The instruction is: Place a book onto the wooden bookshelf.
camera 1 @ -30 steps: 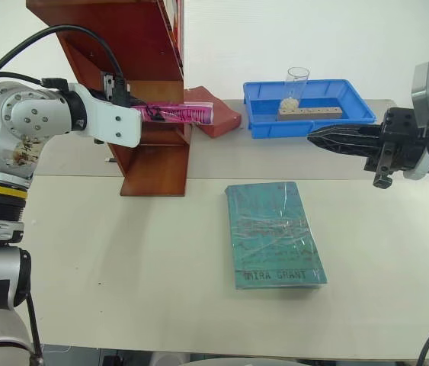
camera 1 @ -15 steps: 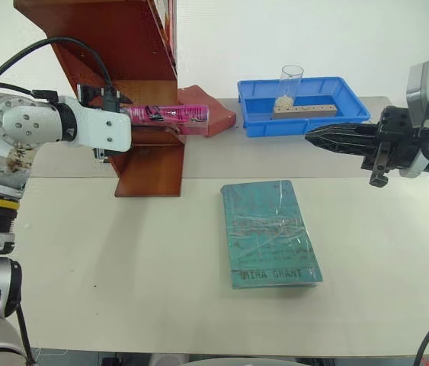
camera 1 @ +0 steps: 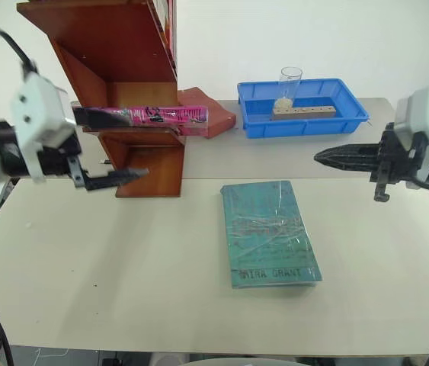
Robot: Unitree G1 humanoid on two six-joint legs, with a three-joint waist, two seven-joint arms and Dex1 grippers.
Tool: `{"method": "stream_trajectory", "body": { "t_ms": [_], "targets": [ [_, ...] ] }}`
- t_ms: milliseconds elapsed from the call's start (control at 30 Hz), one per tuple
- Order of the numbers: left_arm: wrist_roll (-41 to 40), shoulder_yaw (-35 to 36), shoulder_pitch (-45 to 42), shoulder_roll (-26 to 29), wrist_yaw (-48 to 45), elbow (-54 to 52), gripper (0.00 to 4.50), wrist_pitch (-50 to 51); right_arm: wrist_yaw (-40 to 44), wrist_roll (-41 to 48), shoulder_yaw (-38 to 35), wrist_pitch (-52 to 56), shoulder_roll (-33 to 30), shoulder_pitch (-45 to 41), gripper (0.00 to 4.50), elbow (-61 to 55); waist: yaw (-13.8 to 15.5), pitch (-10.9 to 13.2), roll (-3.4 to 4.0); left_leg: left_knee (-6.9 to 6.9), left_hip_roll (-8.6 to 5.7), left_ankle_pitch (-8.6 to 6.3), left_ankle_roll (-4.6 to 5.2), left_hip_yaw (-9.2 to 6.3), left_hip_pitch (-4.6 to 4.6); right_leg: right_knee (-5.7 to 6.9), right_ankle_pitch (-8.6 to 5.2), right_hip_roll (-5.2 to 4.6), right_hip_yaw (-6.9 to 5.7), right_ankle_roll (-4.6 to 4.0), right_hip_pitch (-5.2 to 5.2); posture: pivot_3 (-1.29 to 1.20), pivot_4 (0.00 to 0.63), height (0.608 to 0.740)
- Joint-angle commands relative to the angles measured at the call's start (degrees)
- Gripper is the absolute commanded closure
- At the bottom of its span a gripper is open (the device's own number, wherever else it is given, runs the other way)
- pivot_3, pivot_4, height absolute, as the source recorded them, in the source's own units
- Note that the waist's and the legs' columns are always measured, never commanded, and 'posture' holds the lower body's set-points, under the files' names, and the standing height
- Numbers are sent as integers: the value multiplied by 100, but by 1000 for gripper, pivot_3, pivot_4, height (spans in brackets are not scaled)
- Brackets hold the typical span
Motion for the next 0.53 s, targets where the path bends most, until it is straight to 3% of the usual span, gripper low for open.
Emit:
{"method": "stream_trajectory", "body": {
  "t_ms": [33,167,533],
  "targets": [
    [132,149,1027,12,163,-490,9,29,352,-519,65,-728,-221,274,4500,138,-20,1,-2,1,-1,0,0,3,6,-1,-1,-2,0,-2,6,0,150,649],
    [404,-111,1810,-252,343,-532,9,-462,407,-809,180,-1147,-118,598,4500,263,-23,8,-16,-5,1,-1,-1,7,11,-5,10,-2,2,-23,2,0,150,649],
    [220,-256,1806,-521,655,-227,9,-481,385,-808,137,-1100,-129,709,4500,200,49,11,-20,-1,1,-1,-1,11,10,-7,11,-4,4,-25,2,0,150,649]
  ]
}}
